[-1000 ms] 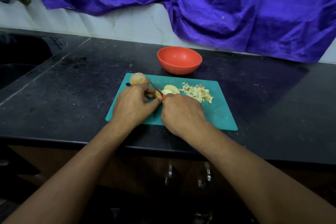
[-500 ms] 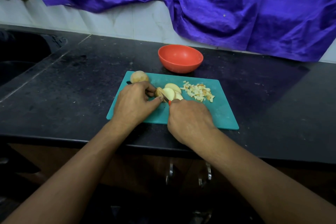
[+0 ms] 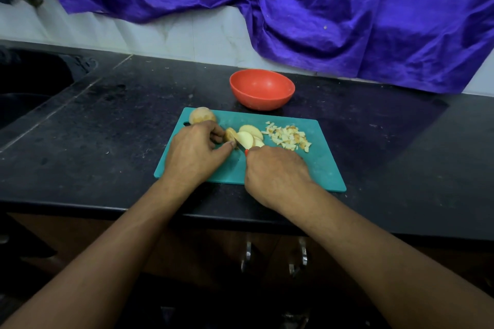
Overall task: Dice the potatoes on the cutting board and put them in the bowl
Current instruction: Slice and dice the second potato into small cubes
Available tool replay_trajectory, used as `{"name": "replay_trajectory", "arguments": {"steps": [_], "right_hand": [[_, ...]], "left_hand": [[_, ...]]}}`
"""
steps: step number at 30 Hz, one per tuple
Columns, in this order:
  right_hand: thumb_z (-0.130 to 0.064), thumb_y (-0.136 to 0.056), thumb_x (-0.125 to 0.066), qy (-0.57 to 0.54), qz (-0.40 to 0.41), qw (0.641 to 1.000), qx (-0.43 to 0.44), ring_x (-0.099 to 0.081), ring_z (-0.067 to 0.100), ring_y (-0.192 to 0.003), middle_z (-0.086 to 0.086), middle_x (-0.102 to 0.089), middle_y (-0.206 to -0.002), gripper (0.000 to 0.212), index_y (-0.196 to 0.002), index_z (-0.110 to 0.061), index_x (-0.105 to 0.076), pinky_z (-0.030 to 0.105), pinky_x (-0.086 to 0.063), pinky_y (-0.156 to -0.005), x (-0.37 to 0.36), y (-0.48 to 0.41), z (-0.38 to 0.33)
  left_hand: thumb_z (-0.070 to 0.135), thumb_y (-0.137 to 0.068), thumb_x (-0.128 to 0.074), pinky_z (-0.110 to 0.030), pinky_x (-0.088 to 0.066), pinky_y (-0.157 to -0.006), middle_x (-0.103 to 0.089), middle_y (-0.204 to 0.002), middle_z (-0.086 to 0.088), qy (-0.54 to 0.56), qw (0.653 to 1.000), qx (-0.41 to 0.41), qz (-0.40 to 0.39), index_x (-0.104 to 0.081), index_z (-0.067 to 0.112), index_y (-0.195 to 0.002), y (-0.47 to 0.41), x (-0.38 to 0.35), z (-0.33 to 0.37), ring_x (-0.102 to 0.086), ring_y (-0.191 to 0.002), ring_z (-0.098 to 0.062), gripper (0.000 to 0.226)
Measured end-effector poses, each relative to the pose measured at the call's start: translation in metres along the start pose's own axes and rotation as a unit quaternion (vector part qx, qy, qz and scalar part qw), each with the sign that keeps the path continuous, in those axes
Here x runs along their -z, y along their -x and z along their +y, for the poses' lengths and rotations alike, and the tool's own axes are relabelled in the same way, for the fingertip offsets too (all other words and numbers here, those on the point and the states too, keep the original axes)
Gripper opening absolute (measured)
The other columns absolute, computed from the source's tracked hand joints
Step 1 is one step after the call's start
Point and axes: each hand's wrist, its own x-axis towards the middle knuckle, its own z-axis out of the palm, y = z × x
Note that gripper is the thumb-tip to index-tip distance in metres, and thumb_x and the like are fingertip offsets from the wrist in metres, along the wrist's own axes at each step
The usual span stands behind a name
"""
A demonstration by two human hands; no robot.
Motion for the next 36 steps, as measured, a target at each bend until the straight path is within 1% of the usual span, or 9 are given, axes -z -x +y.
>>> {"name": "replay_trajectory", "arguments": {"steps": [2,5,11,14,16,20,27,32,36], "right_hand": [[-0.020,-0.101,-0.047,0.000,-0.003,1.000,-0.002,-0.050,0.023,-0.084,0.003,-0.050,-0.094,0.027,-0.124,-0.012,-0.058,0.038,-0.041,-0.070,0.000,0.000,0.000],[-0.019,-0.101,-0.047,0.005,-0.005,1.000,-0.006,-0.050,0.023,-0.084,0.005,-0.055,-0.098,0.028,-0.125,-0.012,-0.058,0.038,-0.040,-0.070,0.001,0.000,0.000],[-0.020,-0.102,-0.047,0.029,-0.018,0.999,0.005,-0.052,0.022,-0.085,0.003,-0.052,-0.097,0.027,-0.125,-0.013,-0.059,0.037,-0.042,-0.069,0.003,0.001,0.002],[-0.021,-0.101,-0.047,0.024,-0.021,0.999,0.003,-0.053,0.022,-0.085,0.003,-0.053,-0.096,0.025,-0.123,-0.015,-0.059,0.037,-0.042,-0.068,0.003,0.002,0.005],[-0.022,-0.101,-0.048,0.022,-0.025,0.999,0.001,-0.053,0.022,-0.086,0.003,-0.053,-0.096,0.024,-0.122,-0.015,-0.059,0.038,-0.042,-0.069,0.004,0.003,0.006],[-0.022,-0.101,-0.048,0.018,-0.024,1.000,0.002,-0.054,0.022,-0.086,0.002,-0.051,-0.093,0.024,-0.121,-0.015,-0.059,0.038,-0.042,-0.070,0.003,0.005,0.006],[-0.024,-0.103,-0.046,0.027,-0.039,0.999,0.008,-0.053,0.022,-0.090,0.003,-0.052,-0.099,0.027,-0.125,-0.015,-0.058,0.038,-0.043,-0.072,0.003,0.008,0.012],[-0.028,-0.103,-0.046,0.014,-0.057,0.998,0.009,-0.058,0.020,-0.092,0.000,-0.054,-0.093,0.024,-0.122,-0.018,-0.059,0.039,-0.049,-0.075,0.000,0.018,0.027],[-0.029,-0.105,-0.044,0.017,-0.054,0.998,0.023,-0.057,0.018,-0.089,-0.002,-0.048,-0.084,0.020,-0.115,-0.019,-0.058,0.038,-0.045,-0.073,0.000,0.026,0.040]], "left_hand": [[0.042,-0.085,-0.076,-0.030,-0.050,-0.073,-0.072,-0.092,0.014,-0.005,1.000,-0.012,-0.002,-0.068,0.028,-0.115,0.000,0.000,0.001,-0.067,-0.079,-0.007,0.034],[0.038,-0.087,-0.073,-0.034,-0.052,-0.077,-0.070,-0.101,0.012,-0.034,0.998,-0.044,-0.012,-0.065,0.034,-0.125,0.000,0.000,0.001,-0.066,-0.083,-0.010,0.039],[0.038,-0.090,-0.068,-0.034,-0.050,-0.073,-0.066,-0.101,0.013,-0.060,0.996,-0.060,-0.025,-0.064,0.040,-0.130,-0.002,-0.001,-0.001,-0.062,-0.087,-0.012,0.040],[0.040,-0.092,-0.066,-0.040,-0.054,-0.077,-0.064,-0.102,0.011,-0.069,0.994,-0.077,-0.033,-0.061,0.041,-0.135,0.000,-0.002,-0.001,-0.063,-0.091,-0.014,0.043],[0.041,-0.094,-0.065,-0.042,-0.055,-0.076,-0.062,-0.102,0.010,-0.077,0.992,-0.096,-0.042,-0.059,0.043,-0.138,0.001,-0.002,0.000,-0.061,-0.092,-0.014,0.044],[0.041,-0.096,-0.063,-0.042,-0.054,-0.074,-0.059,-0.098,0.010,-0.081,0.990,-0.099,-0.051,-0.061,0.042,-0.136,0.000,-0.003,0.000,-0.059,-0.092,-0.014,0.040],[0.039,-0.095,-0.063,-0.042,-0.055,-0.074,-0.061,-0.096,0.011,-0.088,0.991,-0.092,-0.042,-0.063,0.040,-0.133,-0.001,-0.004,0.001,-0.060,-0.090,-0.014,0.038],[0.039,-0.095,-0.063,-0.042,-0.055,-0.074,-0.061,-0.096,0.011,-0.092,0.990,-0.094,-0.043,-0.064,0.040,-0.133,-0.001,-0.005,0.002,-0.060,-0.089,-0.013,0.037],[0.040,-0.096,-0.063,-0.037,-0.051,-0.071,-0.061,-0.097,0.011,-0.092,0.991,-0.093,-0.040,-0.064,0.039,-0.133,0.000,-0.003,0.002,-0.058,-0.089,-0.013,0.037]]}}
